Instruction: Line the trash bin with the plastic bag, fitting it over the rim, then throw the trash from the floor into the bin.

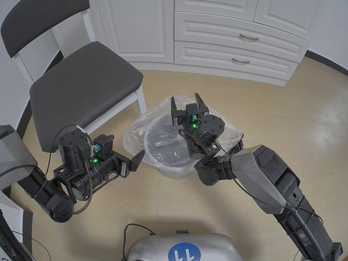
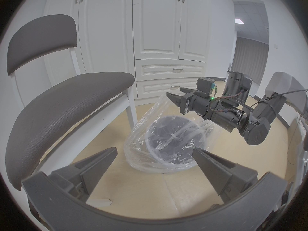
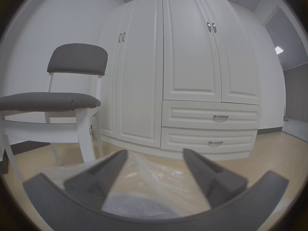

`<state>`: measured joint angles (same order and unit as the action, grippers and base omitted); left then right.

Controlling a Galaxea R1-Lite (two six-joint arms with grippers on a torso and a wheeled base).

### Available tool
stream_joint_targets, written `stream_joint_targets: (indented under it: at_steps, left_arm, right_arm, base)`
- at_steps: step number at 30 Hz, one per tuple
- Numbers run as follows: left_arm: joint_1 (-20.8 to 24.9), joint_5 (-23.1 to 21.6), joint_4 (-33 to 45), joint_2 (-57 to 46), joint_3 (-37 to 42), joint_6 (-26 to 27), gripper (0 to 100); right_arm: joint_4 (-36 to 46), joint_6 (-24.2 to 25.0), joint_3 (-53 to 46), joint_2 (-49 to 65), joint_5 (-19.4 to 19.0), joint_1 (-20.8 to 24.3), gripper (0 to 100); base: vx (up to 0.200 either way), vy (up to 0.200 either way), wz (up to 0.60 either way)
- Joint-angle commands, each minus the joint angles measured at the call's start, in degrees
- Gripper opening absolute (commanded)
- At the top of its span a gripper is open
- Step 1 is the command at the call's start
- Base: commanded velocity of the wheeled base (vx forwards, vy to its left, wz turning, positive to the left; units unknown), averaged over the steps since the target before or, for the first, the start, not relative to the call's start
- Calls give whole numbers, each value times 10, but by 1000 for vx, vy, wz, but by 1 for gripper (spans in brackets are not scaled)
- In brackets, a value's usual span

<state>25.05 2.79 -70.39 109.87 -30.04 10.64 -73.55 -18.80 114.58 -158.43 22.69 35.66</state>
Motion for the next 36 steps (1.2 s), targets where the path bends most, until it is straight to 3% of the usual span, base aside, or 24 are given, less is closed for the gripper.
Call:
stream_joint_targets:
  at_steps: [1,5,8,13,21,29,36]
  left_arm:
    - [1,1,-5,-2,1,0,100]
    - [1,-1,-34,-3,9,0,100]
    - [3,0,-61,1,16,1,100]
    - [7,0,-75,-4,19,1,100]
    - [17,1,-76,-4,30,2,100]
    - [18,0,-94,6,30,2,100]
    - [18,0,-96,24,32,31,100]
  right_arm:
    - [-7,-28,0,1,-2,-1,100]
    - [-8,-40,-59,38,-2,0,100]
    - [16,-38,-195,113,-3,-1,100]
    - [95,16,-336,210,-6,-1,100]
    - [263,92,-421,316,1,1,100]
    - [261,107,-432,342,31,18,100]
    - [298,105,-536,376,35,33,100]
  base:
    - [0,0,0]
    - [0,0,0]
    - [0,0,0]
    - [0,0,0]
    - [0,0,0]
    - [0,0,0]
    - [0,0,0]
